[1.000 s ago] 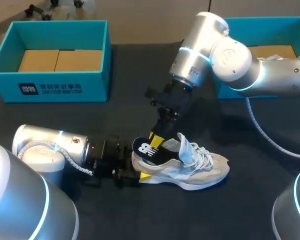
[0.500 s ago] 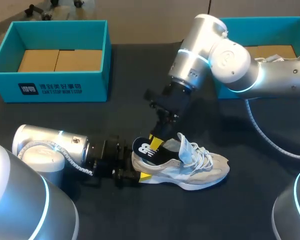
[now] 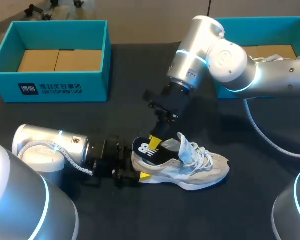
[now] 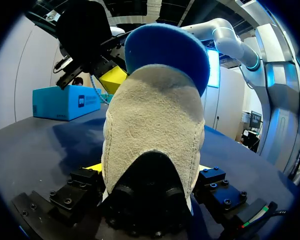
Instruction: Take the shoe out of the shoebox, open the shoe tongue, remove and reinsert the insole, then place the shoe into the shoebox
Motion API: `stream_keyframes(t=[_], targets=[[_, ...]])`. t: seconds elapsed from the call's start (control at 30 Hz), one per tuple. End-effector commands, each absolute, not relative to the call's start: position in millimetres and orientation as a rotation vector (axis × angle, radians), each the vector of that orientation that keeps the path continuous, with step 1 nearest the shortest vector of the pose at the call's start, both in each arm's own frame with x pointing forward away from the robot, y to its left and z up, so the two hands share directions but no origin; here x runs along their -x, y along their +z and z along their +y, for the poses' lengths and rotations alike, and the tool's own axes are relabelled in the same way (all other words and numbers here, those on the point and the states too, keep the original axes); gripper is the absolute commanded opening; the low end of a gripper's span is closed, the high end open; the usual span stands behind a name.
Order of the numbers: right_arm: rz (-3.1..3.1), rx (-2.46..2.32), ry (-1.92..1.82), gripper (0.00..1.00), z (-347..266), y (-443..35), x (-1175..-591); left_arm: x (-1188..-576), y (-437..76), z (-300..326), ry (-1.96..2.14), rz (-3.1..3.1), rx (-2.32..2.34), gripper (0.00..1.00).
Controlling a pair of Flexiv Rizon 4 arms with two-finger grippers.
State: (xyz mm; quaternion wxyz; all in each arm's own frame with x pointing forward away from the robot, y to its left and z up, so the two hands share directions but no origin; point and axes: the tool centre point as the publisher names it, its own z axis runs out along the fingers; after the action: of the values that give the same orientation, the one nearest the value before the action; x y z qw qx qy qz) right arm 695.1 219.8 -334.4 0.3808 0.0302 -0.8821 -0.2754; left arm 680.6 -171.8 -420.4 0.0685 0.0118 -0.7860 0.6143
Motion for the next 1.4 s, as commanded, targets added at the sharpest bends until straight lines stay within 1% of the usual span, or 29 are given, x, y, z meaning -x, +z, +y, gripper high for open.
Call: stream_keyframes(t=[0.03, 0.33, 1.1, 1.4], targets=[[-2.262, -0.082, -0.715, 0.0, 220.6, -332.4, -694.1, -681.3, -421.6, -171.9, 1.845, -2.371, -0.037, 0.0], [-2.321, -0.108, -0.743, 0.0, 220.6, -314.9, -694.6, -681.3, -421.6, -171.9, 1.845, -2.371, -0.037, 0.0], [-2.395, -0.142, -0.802, 0.0, 237.9, -292.2, -709.5, -681.3, -421.6, -171.9, 1.845, -2.371, -0.037, 0.0], [-2.395, -0.142, -0.802, 0.0, 237.9, -292.2, -709.5, -681.3, -421.6, -171.9, 1.845, -2.371, -0.037, 0.0]])
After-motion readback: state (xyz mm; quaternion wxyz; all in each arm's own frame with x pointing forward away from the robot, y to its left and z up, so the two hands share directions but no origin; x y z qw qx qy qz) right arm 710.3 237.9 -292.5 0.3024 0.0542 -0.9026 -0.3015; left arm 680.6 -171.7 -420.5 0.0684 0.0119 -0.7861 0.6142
